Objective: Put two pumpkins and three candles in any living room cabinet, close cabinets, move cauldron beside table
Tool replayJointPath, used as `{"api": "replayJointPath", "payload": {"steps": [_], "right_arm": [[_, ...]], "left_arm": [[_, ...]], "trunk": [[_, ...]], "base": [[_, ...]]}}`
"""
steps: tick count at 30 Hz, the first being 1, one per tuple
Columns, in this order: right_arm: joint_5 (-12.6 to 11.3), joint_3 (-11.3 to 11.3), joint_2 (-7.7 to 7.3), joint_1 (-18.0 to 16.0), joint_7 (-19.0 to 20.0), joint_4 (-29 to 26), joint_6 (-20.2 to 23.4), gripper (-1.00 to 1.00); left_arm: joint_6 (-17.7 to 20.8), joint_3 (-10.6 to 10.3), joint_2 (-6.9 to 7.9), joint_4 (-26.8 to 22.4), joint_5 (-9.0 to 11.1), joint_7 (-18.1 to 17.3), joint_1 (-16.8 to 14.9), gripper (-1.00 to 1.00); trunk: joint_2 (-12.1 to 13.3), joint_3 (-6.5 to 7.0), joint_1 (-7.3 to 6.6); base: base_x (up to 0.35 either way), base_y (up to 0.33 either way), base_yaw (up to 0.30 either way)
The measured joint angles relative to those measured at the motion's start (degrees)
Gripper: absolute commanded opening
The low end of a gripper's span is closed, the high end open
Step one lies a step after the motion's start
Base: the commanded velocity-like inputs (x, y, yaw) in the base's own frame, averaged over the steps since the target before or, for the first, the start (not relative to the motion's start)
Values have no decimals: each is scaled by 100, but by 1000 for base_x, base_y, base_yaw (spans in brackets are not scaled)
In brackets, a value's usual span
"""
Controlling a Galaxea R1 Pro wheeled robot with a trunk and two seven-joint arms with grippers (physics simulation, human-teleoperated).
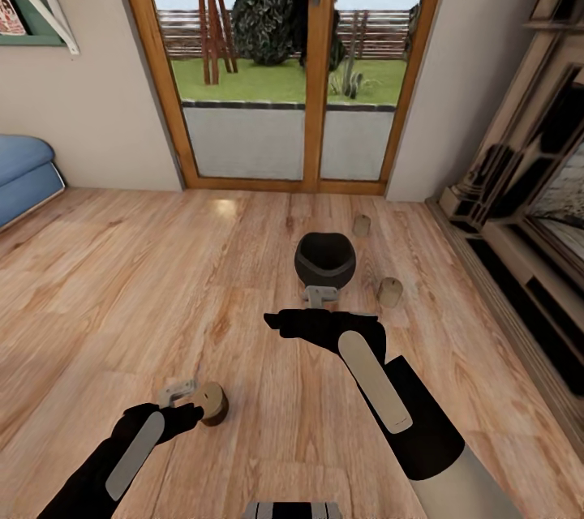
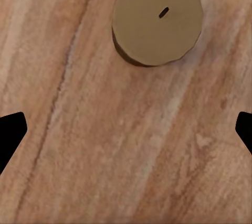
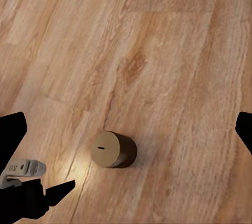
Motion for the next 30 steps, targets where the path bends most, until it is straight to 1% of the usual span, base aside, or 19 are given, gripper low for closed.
{"api": "replayJointPath", "payload": {"steps": [9, 16, 21, 26, 30], "right_arm": [[0, 0, 0, 0, 0, -5, 2, 100], [0, 0, 0, 0, 0, -8, 3, 100], [0, 0, 0, 0, 0, -9, 3, 100], [0, 0, 0, 0, 0, -9, 3, 100], [1, 0, 0, 0, 0, -9, 5, 100]], "left_arm": [[-1, -13, -6, 0, -8, -33, 0, 100], [-1, -9, -5, 0, -83, -54, 0, 100], [-1, -9, -6, 0, -95, -60, 0, 100], [-1, -8, -6, 0, -103, -61, 0, 100], [-3, -9, -6, 2, -100, -63, 0, 100]], "trunk": [[0, 0, 0], [0, 0, -3], [0, 0, -2], [0, 0, 0], [0, 0, -1]], "base": [[7, 0, 0], [255, 0, 0], [249, 0, 0], [51, -4, 0], [48, -144, 0]]}}
